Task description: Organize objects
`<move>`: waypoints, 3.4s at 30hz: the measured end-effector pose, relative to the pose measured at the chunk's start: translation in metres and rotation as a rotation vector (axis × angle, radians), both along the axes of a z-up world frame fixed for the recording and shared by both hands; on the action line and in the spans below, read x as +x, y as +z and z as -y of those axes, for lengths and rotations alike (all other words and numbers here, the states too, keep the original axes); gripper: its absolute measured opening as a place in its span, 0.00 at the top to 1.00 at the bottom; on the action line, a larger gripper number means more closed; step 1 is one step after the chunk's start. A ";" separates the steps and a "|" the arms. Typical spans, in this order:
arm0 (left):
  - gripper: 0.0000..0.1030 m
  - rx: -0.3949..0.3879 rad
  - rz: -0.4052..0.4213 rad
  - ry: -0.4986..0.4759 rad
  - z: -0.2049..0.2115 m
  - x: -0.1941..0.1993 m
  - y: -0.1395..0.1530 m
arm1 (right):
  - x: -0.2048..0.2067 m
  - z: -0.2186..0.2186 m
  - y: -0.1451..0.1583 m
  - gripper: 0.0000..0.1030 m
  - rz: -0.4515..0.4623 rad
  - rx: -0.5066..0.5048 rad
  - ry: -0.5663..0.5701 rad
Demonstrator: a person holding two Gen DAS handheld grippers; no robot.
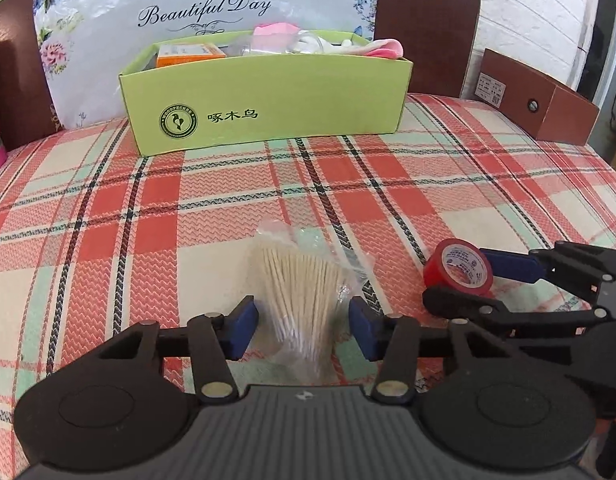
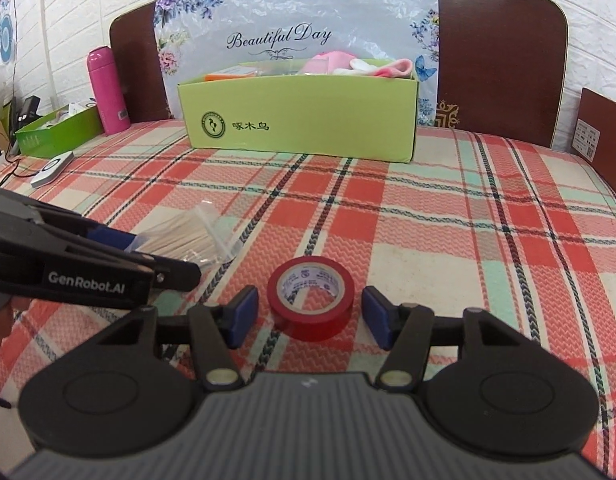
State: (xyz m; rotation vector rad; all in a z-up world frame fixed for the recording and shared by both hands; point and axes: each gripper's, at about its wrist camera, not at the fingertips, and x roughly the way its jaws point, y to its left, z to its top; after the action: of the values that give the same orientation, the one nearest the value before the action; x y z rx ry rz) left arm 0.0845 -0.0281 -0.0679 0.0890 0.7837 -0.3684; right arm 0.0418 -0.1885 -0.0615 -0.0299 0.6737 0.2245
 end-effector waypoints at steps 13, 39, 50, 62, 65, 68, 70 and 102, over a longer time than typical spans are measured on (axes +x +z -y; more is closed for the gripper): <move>0.79 -0.173 0.079 -0.011 -0.019 0.008 0.065 | 0.013 0.003 0.054 0.56 0.060 0.055 0.100; 0.79 -0.153 0.179 0.074 -0.004 0.210 0.115 | 0.237 0.026 0.094 0.56 0.205 0.069 -0.033; 0.22 -0.143 0.194 0.142 -0.006 0.233 0.088 | 0.259 0.028 0.056 0.28 0.185 0.056 -0.020; 0.21 -0.074 0.264 0.187 0.001 0.184 0.123 | 0.212 0.029 0.094 0.00 0.286 0.025 -0.035; 0.16 -0.073 0.251 0.199 0.002 0.162 0.132 | 0.193 0.029 0.100 0.00 0.281 0.021 -0.031; 0.14 -0.083 0.256 0.224 0.002 0.139 0.139 | 0.171 0.030 0.105 0.00 0.270 0.027 -0.039; 0.13 -0.081 0.272 0.241 0.002 0.122 0.142 | 0.152 0.032 0.108 0.00 0.271 0.033 -0.048; 0.10 0.039 0.166 0.320 -0.014 -0.017 0.069 | 0.007 0.016 0.079 0.00 0.139 0.024 -0.116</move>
State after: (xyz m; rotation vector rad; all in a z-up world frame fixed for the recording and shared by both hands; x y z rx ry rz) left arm 0.0679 -0.0138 0.0007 0.0289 0.6275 -0.0417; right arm 0.0487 -0.2046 0.0178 0.0165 0.5323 0.1181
